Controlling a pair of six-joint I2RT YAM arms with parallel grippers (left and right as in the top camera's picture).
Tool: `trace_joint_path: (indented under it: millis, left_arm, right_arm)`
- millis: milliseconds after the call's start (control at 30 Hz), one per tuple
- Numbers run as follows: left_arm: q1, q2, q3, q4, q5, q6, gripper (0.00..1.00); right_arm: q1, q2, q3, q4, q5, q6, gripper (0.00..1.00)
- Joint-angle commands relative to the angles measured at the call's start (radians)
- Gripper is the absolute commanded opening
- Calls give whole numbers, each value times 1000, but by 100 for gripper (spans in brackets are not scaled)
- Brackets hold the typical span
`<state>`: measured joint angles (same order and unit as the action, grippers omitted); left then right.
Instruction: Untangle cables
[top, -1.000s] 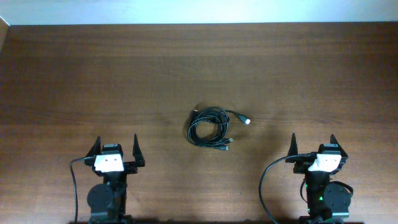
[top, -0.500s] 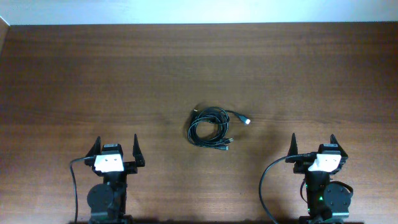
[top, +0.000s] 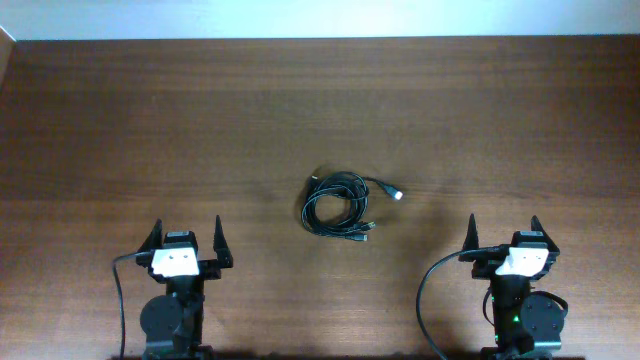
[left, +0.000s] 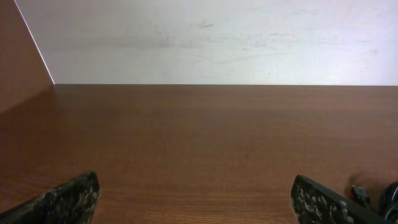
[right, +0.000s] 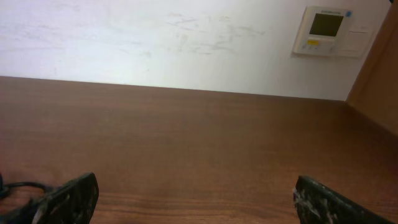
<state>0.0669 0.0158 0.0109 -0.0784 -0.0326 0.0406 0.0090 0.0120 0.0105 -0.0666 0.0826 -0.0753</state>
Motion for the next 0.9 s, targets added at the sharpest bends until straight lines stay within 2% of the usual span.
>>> trace_joint_path:
  millis: [0,800,867]
  left_arm:
    - [6,-4,-2,-6,11,-10,99]
    - [6,-4,-2,-5,11,-10,99]
    - [6,-4,-2,-6,11,-10,99]
  right_arm:
    - [-3,-8,-5,-5,26,2,99]
    - [-3,-8,-5,-5,26,2,99]
    - [-3,-8,-5,19,98,-24,99]
